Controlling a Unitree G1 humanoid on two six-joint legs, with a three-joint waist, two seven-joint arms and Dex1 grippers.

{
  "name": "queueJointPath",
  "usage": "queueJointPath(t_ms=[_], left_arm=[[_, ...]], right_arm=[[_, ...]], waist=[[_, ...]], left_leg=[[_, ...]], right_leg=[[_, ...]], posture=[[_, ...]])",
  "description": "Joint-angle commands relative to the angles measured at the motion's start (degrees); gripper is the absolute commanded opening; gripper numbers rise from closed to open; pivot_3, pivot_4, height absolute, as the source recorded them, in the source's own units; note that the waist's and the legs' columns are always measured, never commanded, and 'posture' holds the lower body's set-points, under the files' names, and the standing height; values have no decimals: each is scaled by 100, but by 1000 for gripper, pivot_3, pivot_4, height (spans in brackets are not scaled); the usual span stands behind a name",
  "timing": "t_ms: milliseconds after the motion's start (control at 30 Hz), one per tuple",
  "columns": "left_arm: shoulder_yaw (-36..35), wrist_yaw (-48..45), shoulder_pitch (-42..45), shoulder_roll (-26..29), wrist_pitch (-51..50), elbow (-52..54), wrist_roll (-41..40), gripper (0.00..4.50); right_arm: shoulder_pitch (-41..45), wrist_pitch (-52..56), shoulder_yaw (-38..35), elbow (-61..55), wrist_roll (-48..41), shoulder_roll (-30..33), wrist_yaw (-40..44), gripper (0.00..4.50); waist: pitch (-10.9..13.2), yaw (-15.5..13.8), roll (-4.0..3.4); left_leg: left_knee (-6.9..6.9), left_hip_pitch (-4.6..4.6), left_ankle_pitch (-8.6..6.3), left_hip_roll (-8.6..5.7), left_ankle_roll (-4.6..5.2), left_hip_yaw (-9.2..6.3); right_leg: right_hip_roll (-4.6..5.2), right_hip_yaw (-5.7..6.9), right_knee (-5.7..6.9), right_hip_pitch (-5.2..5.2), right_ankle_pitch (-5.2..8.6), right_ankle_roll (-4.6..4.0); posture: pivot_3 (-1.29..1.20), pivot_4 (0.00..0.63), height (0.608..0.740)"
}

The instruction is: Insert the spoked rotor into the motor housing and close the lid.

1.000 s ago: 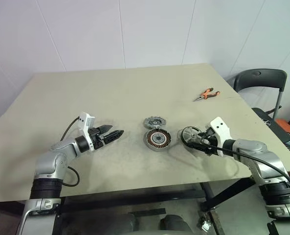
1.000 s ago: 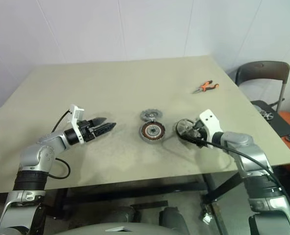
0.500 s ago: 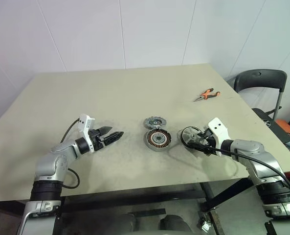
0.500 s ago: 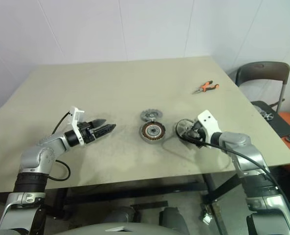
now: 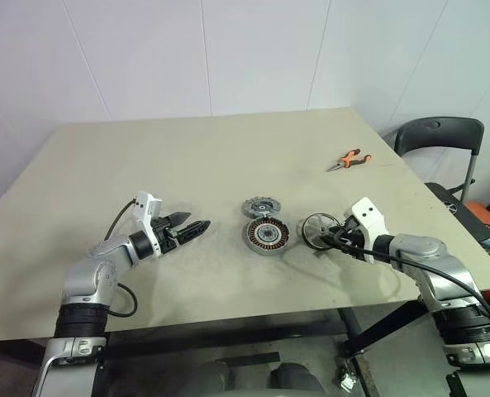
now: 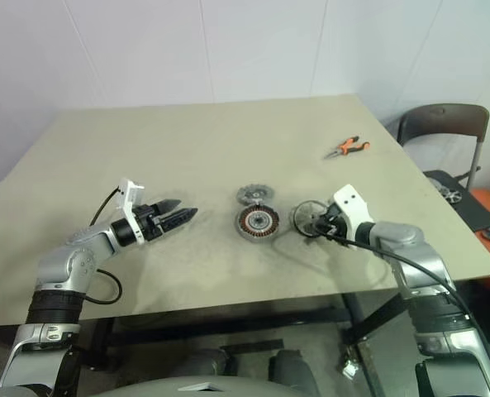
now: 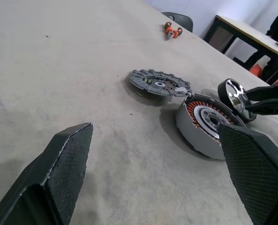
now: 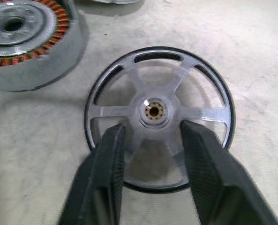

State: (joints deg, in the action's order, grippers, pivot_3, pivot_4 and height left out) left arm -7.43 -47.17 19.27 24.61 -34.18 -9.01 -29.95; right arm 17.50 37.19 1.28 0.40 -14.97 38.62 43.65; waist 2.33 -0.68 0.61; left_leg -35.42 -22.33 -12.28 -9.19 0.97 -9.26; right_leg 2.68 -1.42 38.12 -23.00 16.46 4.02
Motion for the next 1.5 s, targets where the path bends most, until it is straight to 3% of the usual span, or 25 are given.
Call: queueJointPath(t_ms=[33, 1200, 1333, 1500], left_arm=[[-18, 7, 160, 0, 144, 51, 24, 4500], [-22, 53, 134, -61, 226, 64, 91, 4500], [-41, 68, 96, -40, 230, 86, 85, 4500], [-37, 85, 66, -22, 232, 115, 84, 4500]], right_arm=[[153, 17, -79, -130, -4, -57, -96, 874], [-64, -240, 336, -27, 395, -171, 32, 874], [-104, -285, 298, -96, 352, -192, 84, 13], [5, -336, 282, 80, 489, -208, -36, 13]], waist=[[-1, -7, 2], [-2, -11, 2], [-2, -11, 2], [-2, -16, 2]], left_leg=[[0, 0, 0, 0, 0, 0], [-3, 0, 0, 0, 0, 0], [-3, 0, 0, 0, 0, 0], [-5, 0, 0, 0, 0, 0]], right_leg=[[0, 0, 0, 0, 0, 0], [0, 0, 1, 1, -2, 0], [0, 0, 1, 1, -2, 0], [0, 0, 1, 2, -2, 0]], posture=[[0, 0, 740], [0, 0, 740], [0, 0, 740], [0, 0, 740]])
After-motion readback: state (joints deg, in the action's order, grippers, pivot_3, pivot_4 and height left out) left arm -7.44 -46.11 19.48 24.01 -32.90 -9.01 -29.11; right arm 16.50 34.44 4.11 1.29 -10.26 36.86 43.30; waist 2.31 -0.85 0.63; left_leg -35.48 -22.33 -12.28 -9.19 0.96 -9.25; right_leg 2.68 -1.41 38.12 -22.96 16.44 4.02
